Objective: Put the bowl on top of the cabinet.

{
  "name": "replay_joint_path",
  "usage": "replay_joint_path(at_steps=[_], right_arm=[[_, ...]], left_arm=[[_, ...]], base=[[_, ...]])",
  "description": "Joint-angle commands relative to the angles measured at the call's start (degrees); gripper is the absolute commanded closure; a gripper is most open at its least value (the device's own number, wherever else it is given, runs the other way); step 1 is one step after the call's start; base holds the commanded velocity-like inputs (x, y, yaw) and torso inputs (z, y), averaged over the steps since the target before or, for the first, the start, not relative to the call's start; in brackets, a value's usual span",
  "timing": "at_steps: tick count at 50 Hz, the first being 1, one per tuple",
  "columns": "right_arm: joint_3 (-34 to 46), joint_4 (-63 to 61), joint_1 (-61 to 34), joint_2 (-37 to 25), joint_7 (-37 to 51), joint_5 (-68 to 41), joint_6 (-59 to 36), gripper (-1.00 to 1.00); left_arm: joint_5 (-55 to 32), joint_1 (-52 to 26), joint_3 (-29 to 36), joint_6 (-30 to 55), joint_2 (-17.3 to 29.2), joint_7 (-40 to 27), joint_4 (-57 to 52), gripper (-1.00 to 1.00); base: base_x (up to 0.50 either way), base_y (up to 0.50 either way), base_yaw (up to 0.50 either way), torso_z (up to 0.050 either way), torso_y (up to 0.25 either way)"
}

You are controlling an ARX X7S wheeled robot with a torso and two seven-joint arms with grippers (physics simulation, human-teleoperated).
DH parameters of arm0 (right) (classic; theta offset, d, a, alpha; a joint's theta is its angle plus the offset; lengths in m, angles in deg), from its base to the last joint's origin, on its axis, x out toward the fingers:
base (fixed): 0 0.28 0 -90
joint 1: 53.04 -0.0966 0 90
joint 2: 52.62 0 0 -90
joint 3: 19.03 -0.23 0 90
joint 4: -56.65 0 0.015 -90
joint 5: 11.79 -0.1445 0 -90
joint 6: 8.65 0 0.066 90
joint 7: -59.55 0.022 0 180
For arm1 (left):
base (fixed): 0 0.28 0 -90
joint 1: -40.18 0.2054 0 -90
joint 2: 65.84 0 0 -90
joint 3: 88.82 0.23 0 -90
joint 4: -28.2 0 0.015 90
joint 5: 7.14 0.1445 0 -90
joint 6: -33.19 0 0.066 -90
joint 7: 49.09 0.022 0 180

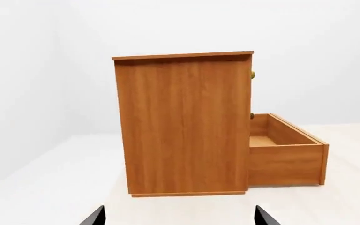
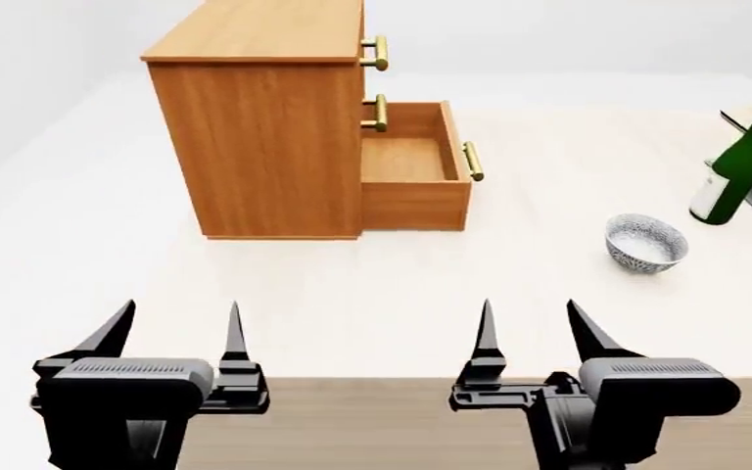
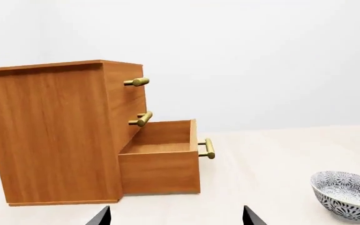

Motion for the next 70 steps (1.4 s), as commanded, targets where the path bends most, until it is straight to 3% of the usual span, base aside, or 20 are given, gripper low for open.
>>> replay_joint_path(at_steps=[1,42,70], right_arm=[[-0.6,-0.2,-0.1,-0.2,0.4,-1.2,1.0,-1.00],[1.9,0.8,-0.5,-2.5,3.7,-2.2,2.1,-1.00],[2.7,1.0,-0.9,-4.0,5.3,-2.9,2.2,-1.00]], left_arm=[[-0.5,-0.2,0.2,0.1,0.3,-0.4,-0.2,-1.00],[-2.4,0.3,0.1,-0.2,1.5,-1.5,-2.5,-1.00],[-5.8,1.3,-2.1,-1.0,2.8,-1.9,-9.4,-1.00]], base=[[0.50,0.00,0.00,0.000,0.000],[0.50,0.00,0.00,0.000,0.000],[0.01,0.00,0.00,0.000,0.000]])
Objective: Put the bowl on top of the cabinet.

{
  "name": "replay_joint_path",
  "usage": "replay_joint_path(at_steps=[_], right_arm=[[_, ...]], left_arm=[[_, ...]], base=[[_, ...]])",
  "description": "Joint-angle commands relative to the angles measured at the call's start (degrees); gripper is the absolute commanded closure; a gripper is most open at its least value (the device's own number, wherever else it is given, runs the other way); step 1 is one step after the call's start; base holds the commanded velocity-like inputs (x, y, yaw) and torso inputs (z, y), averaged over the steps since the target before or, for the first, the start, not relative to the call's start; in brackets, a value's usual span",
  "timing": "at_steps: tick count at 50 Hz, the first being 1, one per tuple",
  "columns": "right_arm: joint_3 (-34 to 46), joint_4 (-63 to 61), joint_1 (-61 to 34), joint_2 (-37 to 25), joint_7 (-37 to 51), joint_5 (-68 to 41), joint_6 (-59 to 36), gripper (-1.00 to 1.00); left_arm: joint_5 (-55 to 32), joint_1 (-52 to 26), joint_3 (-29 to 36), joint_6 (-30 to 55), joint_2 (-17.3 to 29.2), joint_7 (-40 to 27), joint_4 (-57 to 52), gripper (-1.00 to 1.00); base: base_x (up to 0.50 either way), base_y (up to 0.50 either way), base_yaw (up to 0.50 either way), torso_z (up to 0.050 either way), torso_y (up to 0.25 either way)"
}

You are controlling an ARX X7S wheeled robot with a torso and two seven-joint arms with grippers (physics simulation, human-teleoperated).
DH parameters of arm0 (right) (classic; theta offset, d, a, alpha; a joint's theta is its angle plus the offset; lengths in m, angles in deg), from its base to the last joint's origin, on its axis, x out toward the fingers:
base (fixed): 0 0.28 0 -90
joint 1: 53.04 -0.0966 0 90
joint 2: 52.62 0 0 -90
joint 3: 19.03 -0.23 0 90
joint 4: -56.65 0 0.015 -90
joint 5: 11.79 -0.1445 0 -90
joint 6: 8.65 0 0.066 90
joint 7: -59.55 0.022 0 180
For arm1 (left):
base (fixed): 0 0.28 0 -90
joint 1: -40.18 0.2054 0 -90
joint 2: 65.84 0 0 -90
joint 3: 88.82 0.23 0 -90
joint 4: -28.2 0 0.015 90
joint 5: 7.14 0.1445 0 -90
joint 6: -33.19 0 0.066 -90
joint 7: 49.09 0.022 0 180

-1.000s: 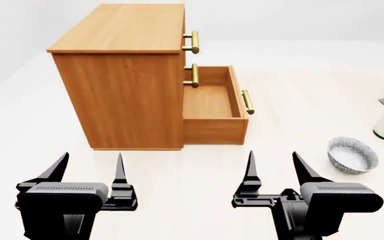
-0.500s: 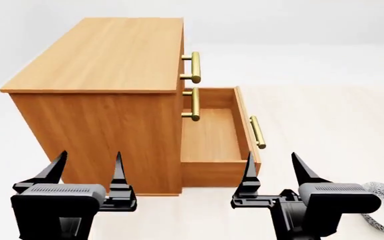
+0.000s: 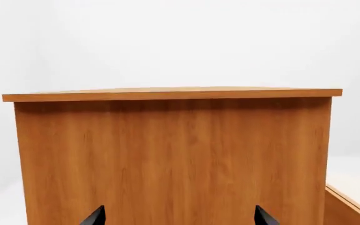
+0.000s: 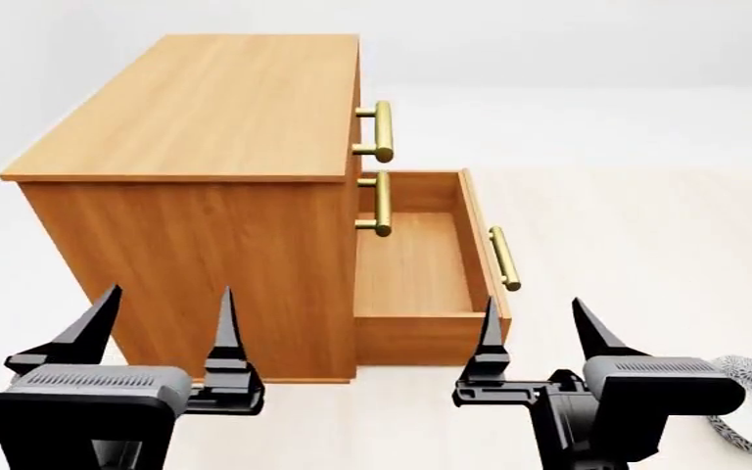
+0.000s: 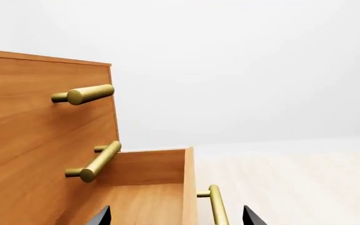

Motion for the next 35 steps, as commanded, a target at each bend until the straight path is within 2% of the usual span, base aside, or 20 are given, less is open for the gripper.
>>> replay_joint_path(at_steps=[1,13,18,25,35], right_arm=[[0.4,0.1,0.0,-0.5,0.6,-0.3,0.3,-1.00],[1.0,0.1,0.2,-0.8,1.0,0.0,1.7,-1.00],[0.0,-0.6,0.7,-0.8,0.8,-1.9,3.0,-1.00],[0.7,0.1,0.1,-1.1,1.6,-1.4,1.8,-1.00],[0.8,-0.7,-1.3,-2.0,3.7,-1.1,-2.4,-1.00]], left_arm=[[-2.1,0.4,-1.8,0.4,0.7,-0.3,-4.1,-1.00],[-5.8,0.8,-5.3,1.2,2.3,-2.4,-9.6,-1.00],[-11.8,1.1,-2.6,-3.8,11.0,-11.9,-9.8,-1.00],[-14.4,1.1,-0.2,-7.2,16.2,-17.5,-9.7,-1.00],[-16.2,0.6,1.6,-9.9,20.0,-21.4,-9.4,-1.00]], base=[[0.00,0.00,0.00,0.000,0.000],[0.00,0.00,0.00,0.000,0.000],[0.33,0.00,0.00,0.000,0.000],[0.46,0.00,0.00,0.000,0.000],[0.00,0.00,0.00,0.000,0.000]])
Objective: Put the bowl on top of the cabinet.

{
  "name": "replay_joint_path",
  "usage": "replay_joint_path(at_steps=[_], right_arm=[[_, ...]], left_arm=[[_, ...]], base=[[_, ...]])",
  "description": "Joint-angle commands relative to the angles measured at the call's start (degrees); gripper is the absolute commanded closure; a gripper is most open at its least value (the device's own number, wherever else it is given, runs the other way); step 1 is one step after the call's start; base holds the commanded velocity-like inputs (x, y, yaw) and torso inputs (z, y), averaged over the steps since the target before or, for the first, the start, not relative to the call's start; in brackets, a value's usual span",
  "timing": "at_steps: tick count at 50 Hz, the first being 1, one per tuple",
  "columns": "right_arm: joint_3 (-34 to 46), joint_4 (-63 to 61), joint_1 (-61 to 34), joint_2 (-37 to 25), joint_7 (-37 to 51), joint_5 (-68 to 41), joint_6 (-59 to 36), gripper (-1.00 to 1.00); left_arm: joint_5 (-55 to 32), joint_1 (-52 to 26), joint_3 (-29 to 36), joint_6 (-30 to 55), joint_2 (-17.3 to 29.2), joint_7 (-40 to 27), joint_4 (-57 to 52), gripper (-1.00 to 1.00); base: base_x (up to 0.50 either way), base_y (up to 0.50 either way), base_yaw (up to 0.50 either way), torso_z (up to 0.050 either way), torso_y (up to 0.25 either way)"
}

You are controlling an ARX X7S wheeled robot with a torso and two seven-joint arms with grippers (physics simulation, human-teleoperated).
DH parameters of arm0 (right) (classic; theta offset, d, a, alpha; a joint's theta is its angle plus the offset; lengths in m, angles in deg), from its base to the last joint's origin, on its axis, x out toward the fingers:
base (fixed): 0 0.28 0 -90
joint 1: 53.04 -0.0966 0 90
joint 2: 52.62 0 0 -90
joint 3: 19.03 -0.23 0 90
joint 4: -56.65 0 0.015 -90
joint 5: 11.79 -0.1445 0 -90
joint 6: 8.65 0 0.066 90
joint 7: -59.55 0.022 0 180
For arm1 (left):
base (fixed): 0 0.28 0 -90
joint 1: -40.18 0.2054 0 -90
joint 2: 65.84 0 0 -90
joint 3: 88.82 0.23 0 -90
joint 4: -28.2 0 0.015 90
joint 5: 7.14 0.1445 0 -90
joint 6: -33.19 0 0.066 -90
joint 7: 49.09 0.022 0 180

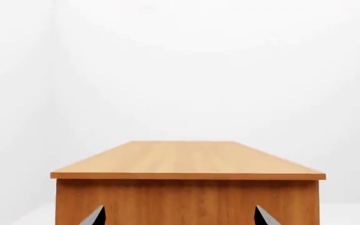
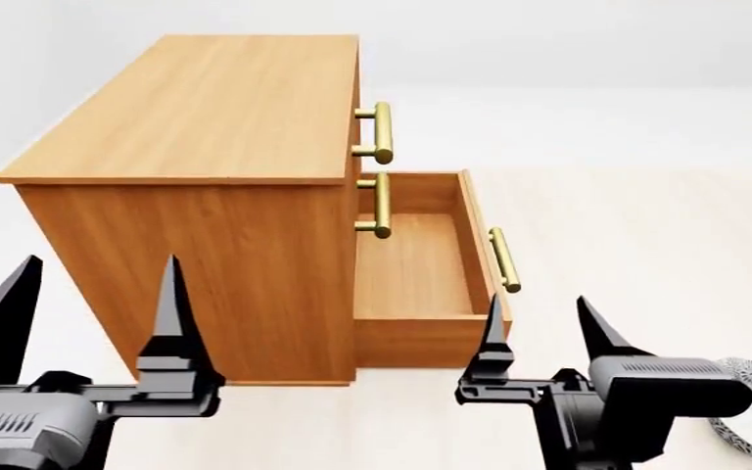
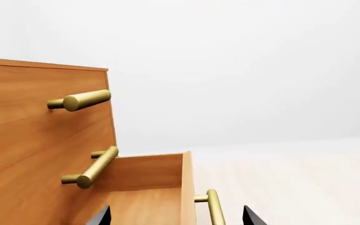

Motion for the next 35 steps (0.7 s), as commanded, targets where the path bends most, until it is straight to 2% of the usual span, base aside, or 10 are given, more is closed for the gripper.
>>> replay_joint_path(at_steps=[1,16,35], right_arm=[[0.1,-0.5,-1.2,-0.9,1.9,0.0,-3.5,-1.00],[-2.8,-1.6,-3.5,-3.3,5.0,-0.5,-10.3,-1.00],[-12.5,-1.6,-6.4,-8.1,7.2,-4.5,-17.2,-1.00]], left_arm=[[-3.0,-0.2,2.1,-3.4,5.2,-5.5,-0.1,-1.00],[-3.4,0.0,3.2,-5.1,7.0,-7.1,0.4,-1.00],[-5.0,-0.2,3.3,-6.6,9.5,-9.6,0.2,-1.00]], base=[[0.00,0.00,0.00,0.000,0.000],[0.00,0.00,0.00,0.000,0.000],[0.00,0.00,0.00,0.000,0.000]])
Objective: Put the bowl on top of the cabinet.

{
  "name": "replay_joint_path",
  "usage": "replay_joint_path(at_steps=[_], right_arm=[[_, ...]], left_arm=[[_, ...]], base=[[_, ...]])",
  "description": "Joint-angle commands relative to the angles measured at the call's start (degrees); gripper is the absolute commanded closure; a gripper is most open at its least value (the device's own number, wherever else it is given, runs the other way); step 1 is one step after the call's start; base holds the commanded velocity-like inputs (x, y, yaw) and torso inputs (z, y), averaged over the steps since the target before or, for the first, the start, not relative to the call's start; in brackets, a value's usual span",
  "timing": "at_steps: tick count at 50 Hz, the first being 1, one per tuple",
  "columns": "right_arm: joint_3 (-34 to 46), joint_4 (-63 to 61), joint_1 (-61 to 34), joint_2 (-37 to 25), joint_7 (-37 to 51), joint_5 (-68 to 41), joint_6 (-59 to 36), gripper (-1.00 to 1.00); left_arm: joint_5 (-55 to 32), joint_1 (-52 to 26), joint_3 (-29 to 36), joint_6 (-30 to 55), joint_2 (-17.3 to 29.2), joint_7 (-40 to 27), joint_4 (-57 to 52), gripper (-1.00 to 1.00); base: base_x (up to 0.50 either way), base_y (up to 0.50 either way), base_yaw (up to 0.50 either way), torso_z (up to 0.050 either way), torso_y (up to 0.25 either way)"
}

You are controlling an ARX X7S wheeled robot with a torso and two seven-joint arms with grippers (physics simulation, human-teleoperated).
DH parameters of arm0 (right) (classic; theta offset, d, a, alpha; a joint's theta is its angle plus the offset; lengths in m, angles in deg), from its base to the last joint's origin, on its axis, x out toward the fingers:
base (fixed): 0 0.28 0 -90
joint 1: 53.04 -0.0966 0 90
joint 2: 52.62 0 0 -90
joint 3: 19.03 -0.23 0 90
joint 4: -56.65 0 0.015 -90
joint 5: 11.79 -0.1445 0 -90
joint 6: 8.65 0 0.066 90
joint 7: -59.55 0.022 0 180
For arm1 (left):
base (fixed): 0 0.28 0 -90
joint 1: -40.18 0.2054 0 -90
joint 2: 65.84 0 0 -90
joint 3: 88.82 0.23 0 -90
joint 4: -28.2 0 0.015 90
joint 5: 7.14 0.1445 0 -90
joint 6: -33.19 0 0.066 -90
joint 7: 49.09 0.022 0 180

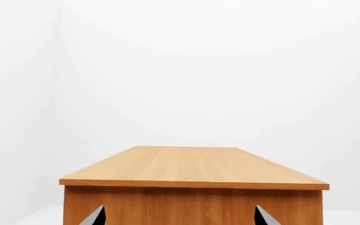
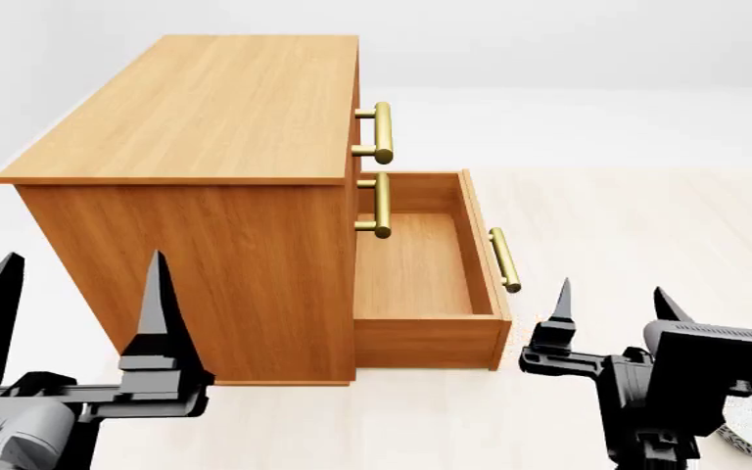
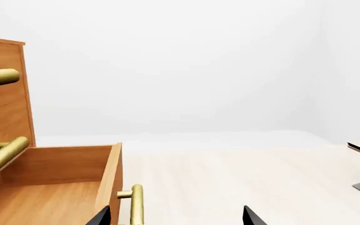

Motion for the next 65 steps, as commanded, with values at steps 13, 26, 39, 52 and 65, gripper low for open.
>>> replay_joint_path(at_steps=[13,26,39,52,65], right_arm=[[-9.2,0.5,-3.5,-5.1,2.1,-3.9,-7.6,-1.00],[-13.8,3.0,-5.0,-8.4,2.0,-5.1,-10.0,-1.00],[-15.1,6.1,-7.2,-11.1,2.3,-5.3,-13.3,-1.00],[-14.7,6.2,-14.3,-13.6,4.0,-8.2,-23.3,-1.00],[-15.5,6.6,-21.6,-14.0,6.1,-12.8,-34.7,-1.00]], left_arm=[[-1.8,-0.7,1.2,-1.8,3.3,-3.3,0.0,-1.00],[-2.2,-0.9,2.0,-3.1,4.6,-4.4,0.2,-1.00],[-2.0,-0.8,3.0,-4.2,5.5,-5.2,0.5,-1.00],[-2.4,-1.2,3.7,-4.6,6.5,-6.3,0.5,-1.00],[-2.4,-1.4,4.4,-5.3,7.4,-7.1,0.7,-1.00]], base=[[0.00,0.00,0.00,0.000,0.000],[0.00,0.00,0.00,0.000,0.000],[0.00,0.00,0.00,0.000,0.000],[0.00,0.00,0.00,0.000,0.000],[0.00,0.00,0.00,0.000,0.000]])
